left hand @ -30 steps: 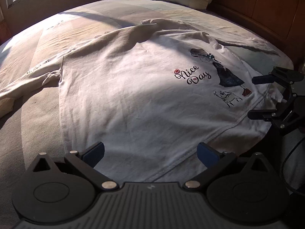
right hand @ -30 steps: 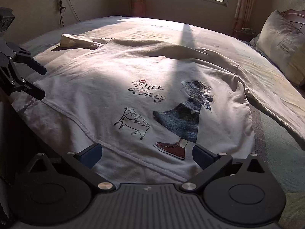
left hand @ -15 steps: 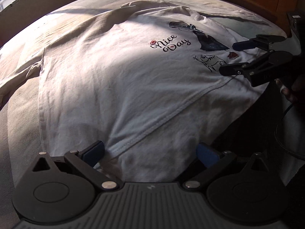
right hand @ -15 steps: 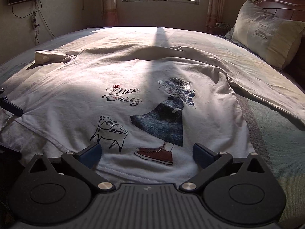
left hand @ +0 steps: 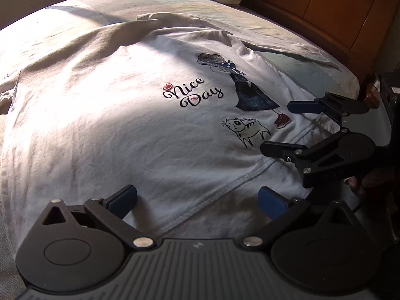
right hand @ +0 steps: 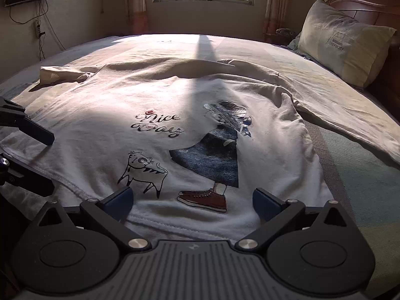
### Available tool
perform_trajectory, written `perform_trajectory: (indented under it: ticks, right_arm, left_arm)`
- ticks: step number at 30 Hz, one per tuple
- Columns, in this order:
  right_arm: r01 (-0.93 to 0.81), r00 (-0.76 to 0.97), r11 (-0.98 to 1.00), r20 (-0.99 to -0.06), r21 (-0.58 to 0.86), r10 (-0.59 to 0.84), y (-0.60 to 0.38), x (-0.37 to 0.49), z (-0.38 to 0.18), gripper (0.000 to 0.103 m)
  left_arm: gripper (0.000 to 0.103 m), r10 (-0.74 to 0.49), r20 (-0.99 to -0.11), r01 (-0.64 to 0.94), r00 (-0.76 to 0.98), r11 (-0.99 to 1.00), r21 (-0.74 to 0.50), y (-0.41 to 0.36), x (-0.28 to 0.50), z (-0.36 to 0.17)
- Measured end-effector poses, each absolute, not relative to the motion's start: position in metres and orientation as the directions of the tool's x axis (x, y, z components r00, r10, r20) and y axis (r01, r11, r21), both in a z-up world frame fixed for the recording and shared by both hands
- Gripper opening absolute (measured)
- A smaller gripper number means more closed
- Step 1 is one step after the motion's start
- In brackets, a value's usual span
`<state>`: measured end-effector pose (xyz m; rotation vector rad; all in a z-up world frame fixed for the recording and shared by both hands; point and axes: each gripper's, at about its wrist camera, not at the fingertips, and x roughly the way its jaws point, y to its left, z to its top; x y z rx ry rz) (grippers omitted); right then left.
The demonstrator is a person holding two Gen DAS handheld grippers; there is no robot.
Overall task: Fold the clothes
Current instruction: 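Sweep the open right tool over the printed front to flatten it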
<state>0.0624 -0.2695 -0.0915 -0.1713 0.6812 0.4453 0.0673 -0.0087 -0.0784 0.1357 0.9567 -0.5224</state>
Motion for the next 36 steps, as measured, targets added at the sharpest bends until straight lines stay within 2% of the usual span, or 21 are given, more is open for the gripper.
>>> perform_trajectory:
  ticks: [6, 11, 14, 17, 19, 23, 27, 33, 36]
  right_arm:
    - [-0.530, 0.645, 0.848, -0.636, 0.028, 0.424, -0.254, 0.057, -0.074, 0.103]
    - [-0.584, 0.623, 0.812, -0.637, 0.007, 0.454, -0.224, 0.057, -0.067, 0.103]
    - [-0.577, 0.599, 0.816, -0.699, -0.038, 0.391, -0.199, 0.060, -0.084, 0.103]
    - [-0.542, 0.612, 0.840, -0.693, -0.016, 0.382, -0.205, 0.044, -0.086, 0.103]
    - [-0.582, 0.565, 0.813, -0.718, 0.002, 0.406, -0.210, 0.038, -0.082, 0.103]
    - [-0.666, 0.543, 0.745, -0.716, -0.048, 0.439, -0.219, 0.032, -0.067, 0.103]
    - [-0.560, 0.576, 0.828, -0.722, -0.006, 0.384, -0.259, 0.051, -0.072, 0.103]
    - [-0.382, 0.610, 0.923, -0.735, 0.054, 0.295, -0.319, 0.079, -0.081, 0.103]
    - [-0.386, 0.613, 0.921, -0.732, 0.050, 0.297, -0.335, 0.069, -0.082, 0.103]
  left_arm:
    - [0.102, -0.263, -0.852, 0.455, 0.453, 0.890, -0.033, 0.024, 0.033, -0.070]
    - [0.102, -0.161, -0.830, 0.403, 0.534, 0.912, 0.082, 0.046, 0.023, -0.046]
    - [0.102, -0.168, -0.808, 0.393, 0.565, 0.916, 0.084, 0.050, 0.021, -0.033]
    - [0.102, -0.196, -0.803, 0.422, 0.563, 0.904, 0.075, 0.046, 0.021, -0.029]
    - [0.102, -0.219, -0.800, 0.450, 0.559, 0.890, 0.070, 0.038, 0.028, -0.030]
    - [0.102, -0.281, -0.794, 0.506, 0.539, 0.862, 0.038, 0.018, 0.048, -0.039]
    - [0.102, -0.308, -0.820, 0.514, 0.483, 0.857, -0.020, 0.011, 0.066, -0.061]
    - [0.102, -0.308, -0.821, 0.421, 0.481, 0.902, -0.092, 0.043, 0.059, -0.077]
    - [0.102, -0.283, -0.825, 0.388, 0.489, 0.918, -0.085, 0.054, 0.059, -0.075]
